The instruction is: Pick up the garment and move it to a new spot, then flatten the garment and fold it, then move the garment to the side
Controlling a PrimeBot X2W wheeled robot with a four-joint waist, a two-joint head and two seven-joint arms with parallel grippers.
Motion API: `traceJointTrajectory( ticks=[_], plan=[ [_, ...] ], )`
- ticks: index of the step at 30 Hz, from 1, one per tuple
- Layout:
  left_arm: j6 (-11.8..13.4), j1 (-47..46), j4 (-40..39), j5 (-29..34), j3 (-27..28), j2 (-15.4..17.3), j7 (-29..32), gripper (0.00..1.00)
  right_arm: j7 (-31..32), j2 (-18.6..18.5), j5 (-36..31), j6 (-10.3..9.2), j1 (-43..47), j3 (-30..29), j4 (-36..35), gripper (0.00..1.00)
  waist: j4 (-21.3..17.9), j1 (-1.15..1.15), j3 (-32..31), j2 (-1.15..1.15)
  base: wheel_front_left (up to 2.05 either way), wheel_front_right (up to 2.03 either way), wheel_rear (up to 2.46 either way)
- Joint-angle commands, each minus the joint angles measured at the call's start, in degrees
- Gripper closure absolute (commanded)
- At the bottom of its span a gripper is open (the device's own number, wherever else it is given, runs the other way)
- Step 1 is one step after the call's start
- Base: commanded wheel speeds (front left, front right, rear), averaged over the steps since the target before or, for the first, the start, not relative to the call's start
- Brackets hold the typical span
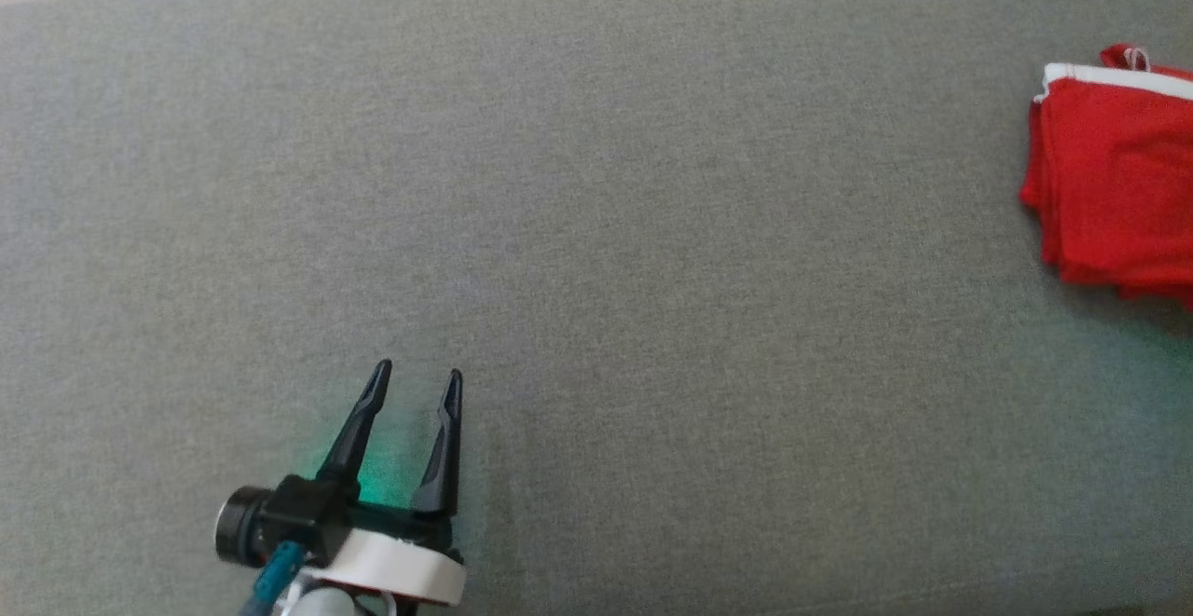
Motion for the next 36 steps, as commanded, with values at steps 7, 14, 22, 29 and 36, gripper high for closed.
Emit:
traceJointTrajectory(
  ticks=[7,14,22,29,36],
  plan=[
    [0.75,-0.16,-2.16,-1.22,3.68,-0.05,-0.38,0.0,-6.53,0.96,-4.45,-0.04,3.23,4.78,-8.49,0.0,0.96,0.0,-3.09,0.0,0.0,0.0,0.0],
    [2.76,2.18,-2.91,-3.35,5.27,-0.06,-0.38,0.0,-10.32,5.74,-3.71,-0.04,13.01,12.87,-18.1,0.0,1.65,0.0,-7.95,0.0,0.0,0.0,0.0],
    [6.79,5.12,-0.11,-3.06,6.84,-0.07,-0.38,0.0,-15.68,11.65,-3.59,-0.04,26.34,18.98,-24.17,0.0,3.85,0.0,-13.36,0.0,0.0,0.0,0.0],
    [7.86,6.08,0.8,-2.75,7.8,-0.07,-0.38,0.0,-19.55,14.25,-4.02,-0.04,32.65,24.95,-25.46,0.0,5.91,0.0,-14.45,0.0,0.0,0.0,0.0],
    [7.39,6.5,1.43,-2.47,8.17,-0.07,-0.38,0.0,-21.54,15.75,-4.59,-0.04,35.36,28.13,-24.17,0.0,7.32,0.0,-14.62,0.0,0.0,0.0,0.0]
  ],
)
